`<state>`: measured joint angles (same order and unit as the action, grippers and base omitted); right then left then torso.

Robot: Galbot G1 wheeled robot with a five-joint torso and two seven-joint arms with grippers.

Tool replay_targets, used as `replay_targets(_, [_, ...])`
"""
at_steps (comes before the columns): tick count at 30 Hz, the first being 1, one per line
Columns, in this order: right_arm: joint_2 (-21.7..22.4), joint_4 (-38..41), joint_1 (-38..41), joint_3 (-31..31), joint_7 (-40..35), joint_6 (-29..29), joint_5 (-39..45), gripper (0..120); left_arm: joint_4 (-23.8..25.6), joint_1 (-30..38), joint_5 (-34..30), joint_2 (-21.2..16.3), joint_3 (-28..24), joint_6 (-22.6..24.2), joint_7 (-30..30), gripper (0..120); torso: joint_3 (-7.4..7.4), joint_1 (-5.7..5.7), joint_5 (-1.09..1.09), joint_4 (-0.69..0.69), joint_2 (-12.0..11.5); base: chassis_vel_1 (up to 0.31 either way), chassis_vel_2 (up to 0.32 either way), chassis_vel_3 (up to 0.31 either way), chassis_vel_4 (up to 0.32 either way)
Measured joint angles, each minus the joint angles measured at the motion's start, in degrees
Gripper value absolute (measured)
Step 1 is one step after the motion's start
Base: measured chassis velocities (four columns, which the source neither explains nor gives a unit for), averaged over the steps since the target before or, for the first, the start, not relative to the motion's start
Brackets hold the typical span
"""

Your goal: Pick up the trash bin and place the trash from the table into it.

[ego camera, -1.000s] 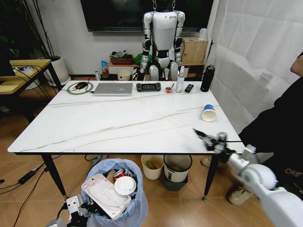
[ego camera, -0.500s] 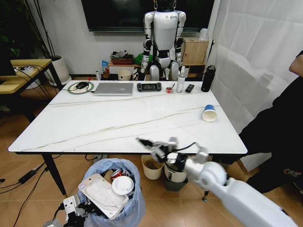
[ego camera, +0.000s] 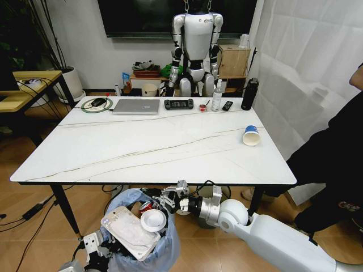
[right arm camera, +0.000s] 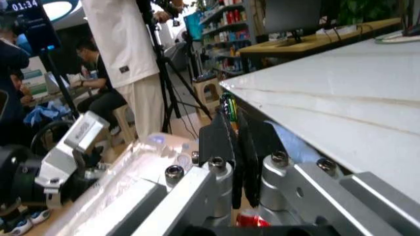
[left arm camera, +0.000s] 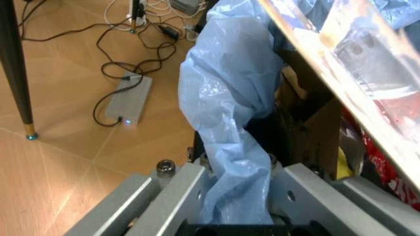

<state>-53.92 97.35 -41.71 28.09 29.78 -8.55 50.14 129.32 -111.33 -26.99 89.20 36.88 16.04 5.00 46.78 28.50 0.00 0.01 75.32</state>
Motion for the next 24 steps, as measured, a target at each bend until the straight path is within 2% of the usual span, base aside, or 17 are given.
replay_targets(2, [0.03, -0.01, -0.37, -0.03, 0.0, -0.04, -0.2, 3, 0.04, -0.01, 0.07, 0.03, -0.06, 0.0, 0.0, 0, 0.0, 0.0, 0.0, 0.0, 0.0, 0.0, 0.0, 0.0, 0.0])
replay_targets(7, [-0.03, 0.33, -2.61, -0.4, -0.46, -0.2, -1.32, 25, 0.5, -0.12, 0.19, -0.03, 0.2, 0.08, 0.01, 0, 0.0, 0.0, 0.01, 0.0, 0.0, 0.0, 0.0, 0.0, 0.0])
replay_targets(9, [-0.06, 0.45, -2.83, -0.42, -0.59, -0.2, -1.41, 27, 0.58, -0.13, 0.15, -0.11, 0.35, 0.09, 0.01, 0, 0.0, 0.0, 0.01, 0.0, 0.0, 0.0, 0.0, 0.0, 0.0])
replay_targets(13, [-0.06, 1.69, -3.1, -2.37, -1.42, -0.07, -0.99, 44, 1.05, -0.28, -0.02, -0.33, 0.41, 0.09, -0.01, 0, 0.0, -0.01, 0.01, 0.0, 0.0, 0.0, 0.0, 0.0, 0.0])
replay_targets(14, [-0.06, 1.69, -3.1, -2.37, -1.42, -0.07, -0.99, 44, 1.05, -0.28, -0.02, -0.33, 0.41, 0.09, -0.01, 0, 0.0, -0.01, 0.01, 0.0, 0.0, 0.0, 0.0, 0.0, 0.0])
replay_targets(18, [-0.81, 3.13, -3.43, -9.41, -5.28, 0.73, 1.47, 63, 1.48, -0.1, -0.34, -1.36, -0.06, 0.49, -0.03, 0, 0.0, -0.01, 0.01, 0.01, 0.0, 0.0, 0.0, 0.0, 0.0])
replay_targets(19, [-0.89, 3.2, -3.49, -10.51, -6.01, 0.85, 1.73, 64, 1.5, -0.05, -0.49, -1.56, -0.07, 0.55, -0.03, 0, 0.0, -0.01, 0.01, 0.01, 0.0, 0.0, 0.0, 0.0, 0.0])
replay_targets(20, [-1.0, 3.27, -3.6, -13.4, -8.81, 1.02, 1.99, 71, 1.5, -0.01, -0.81, -2.04, -0.1, 0.61, -0.05, 0, 0.0, -0.01, -0.01, 0.01, 0.0, 0.0, 0.0, 0.0, 0.0])
replay_targets(21, [-1.0, 3.27, -3.6, -13.4, -8.81, 1.02, 1.99, 71, 1.5, -0.01, -0.81, -2.04, -0.1, 0.61, -0.05, 0, 0.0, -0.01, -0.01, 0.01, 0.0, 0.0, 0.0, 0.0, 0.0])
replay_targets(24, [-0.61, 2.02, -3.91, -18.94, -16.64, 0.58, -0.58, 86, 1.64, -0.04, -1.7, -3.78, -0.63, 0.74, -0.41, 0, 0.0, -0.01, 0.0, 0.02, 0.0, 0.0, 0.0, 0.0, 0.0])
